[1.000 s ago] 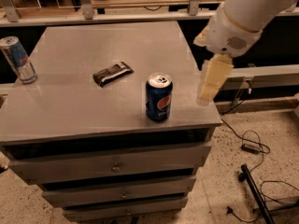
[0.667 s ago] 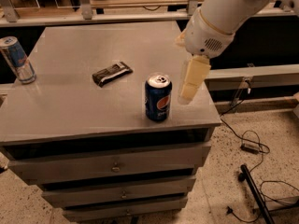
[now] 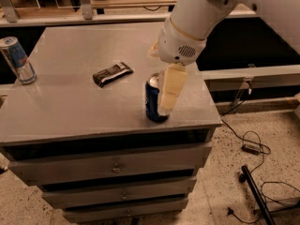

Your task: Pick pepsi can

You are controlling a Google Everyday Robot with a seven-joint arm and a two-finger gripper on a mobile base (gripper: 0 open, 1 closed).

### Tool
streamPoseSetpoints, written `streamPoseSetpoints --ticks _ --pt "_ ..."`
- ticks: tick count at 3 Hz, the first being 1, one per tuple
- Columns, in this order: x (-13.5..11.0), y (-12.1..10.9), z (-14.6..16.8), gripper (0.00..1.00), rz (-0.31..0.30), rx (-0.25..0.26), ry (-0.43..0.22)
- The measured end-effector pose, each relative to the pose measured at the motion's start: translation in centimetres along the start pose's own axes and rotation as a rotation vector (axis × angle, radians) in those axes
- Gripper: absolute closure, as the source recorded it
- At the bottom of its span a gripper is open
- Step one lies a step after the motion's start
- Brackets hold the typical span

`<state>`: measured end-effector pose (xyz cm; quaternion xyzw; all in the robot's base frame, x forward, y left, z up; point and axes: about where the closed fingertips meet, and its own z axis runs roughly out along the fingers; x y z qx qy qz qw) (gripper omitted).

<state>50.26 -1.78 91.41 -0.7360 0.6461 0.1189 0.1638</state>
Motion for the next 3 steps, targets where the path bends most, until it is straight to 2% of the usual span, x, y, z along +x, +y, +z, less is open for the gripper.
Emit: streamPoseSetpoints --ticks 1,2,3 --pt "0.00 0.00 0.00 0.00 0.000 0.000 0.000" --pt "-0.15 -0.03 0.03 0.18 -0.002 0.003 -0.001" --pt "-0.27 -0.06 0.05 0.42 -0.004 0.006 -0.002"
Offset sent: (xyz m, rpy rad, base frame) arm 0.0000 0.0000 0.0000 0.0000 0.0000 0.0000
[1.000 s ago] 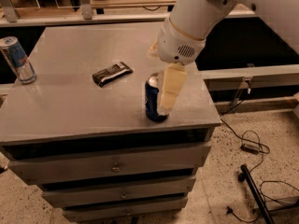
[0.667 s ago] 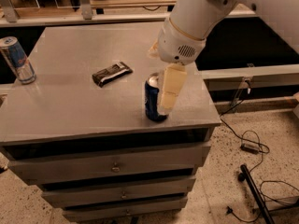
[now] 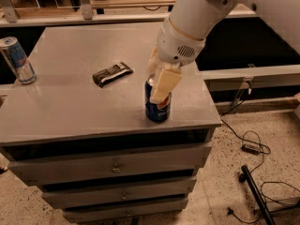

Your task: Pick pepsi can

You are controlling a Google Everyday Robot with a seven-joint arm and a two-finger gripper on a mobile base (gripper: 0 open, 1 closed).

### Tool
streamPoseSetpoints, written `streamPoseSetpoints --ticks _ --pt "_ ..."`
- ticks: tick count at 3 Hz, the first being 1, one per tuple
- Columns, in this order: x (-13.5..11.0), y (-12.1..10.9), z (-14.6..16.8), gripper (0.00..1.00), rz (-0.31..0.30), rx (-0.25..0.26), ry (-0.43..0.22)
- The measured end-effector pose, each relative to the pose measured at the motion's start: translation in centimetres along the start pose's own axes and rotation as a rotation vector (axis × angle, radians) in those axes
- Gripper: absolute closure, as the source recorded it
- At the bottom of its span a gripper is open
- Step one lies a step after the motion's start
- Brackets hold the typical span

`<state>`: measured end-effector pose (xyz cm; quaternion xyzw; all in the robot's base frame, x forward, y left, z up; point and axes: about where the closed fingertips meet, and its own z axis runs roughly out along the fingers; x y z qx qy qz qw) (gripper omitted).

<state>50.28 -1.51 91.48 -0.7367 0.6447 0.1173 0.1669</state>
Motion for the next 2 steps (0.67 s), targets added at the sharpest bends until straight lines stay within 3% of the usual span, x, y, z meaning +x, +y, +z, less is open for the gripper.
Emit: streamPoseSetpoints --ticks 2 --pt "0.4 0.0 -1.5 0.88 0.002 0.030 -0.028"
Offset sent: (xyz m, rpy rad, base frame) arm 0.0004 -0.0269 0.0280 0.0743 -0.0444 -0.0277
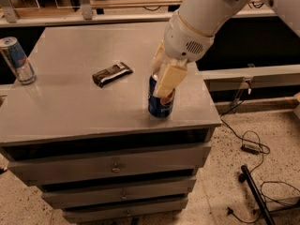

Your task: Pick pepsi can

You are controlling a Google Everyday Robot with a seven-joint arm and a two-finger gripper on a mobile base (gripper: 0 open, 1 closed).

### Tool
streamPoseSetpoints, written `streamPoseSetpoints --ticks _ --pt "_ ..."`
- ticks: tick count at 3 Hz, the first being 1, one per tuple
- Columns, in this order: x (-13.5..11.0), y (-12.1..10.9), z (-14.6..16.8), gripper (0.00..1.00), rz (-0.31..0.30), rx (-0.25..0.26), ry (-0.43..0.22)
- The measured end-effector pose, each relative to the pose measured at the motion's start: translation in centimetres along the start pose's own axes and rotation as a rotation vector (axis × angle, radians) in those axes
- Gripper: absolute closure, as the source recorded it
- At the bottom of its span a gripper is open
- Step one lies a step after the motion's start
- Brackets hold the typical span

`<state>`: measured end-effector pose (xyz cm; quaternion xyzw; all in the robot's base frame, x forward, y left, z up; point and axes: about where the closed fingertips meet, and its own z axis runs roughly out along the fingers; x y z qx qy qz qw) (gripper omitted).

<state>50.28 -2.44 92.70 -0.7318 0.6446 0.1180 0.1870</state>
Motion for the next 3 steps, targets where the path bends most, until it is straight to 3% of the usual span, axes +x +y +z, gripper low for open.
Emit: streamPoseSetpoints --ticks 1,2,3 --pt "0.1 -0.3 -3.6 1.00 -0.018 0.055 -0.005" --pt "-0.4 -0.7 -8.0 1.00 -0.044 0.132 0.001" --pt "-0.6 -0.8 -8.2 1.00 -0.046 0.141 -0.003"
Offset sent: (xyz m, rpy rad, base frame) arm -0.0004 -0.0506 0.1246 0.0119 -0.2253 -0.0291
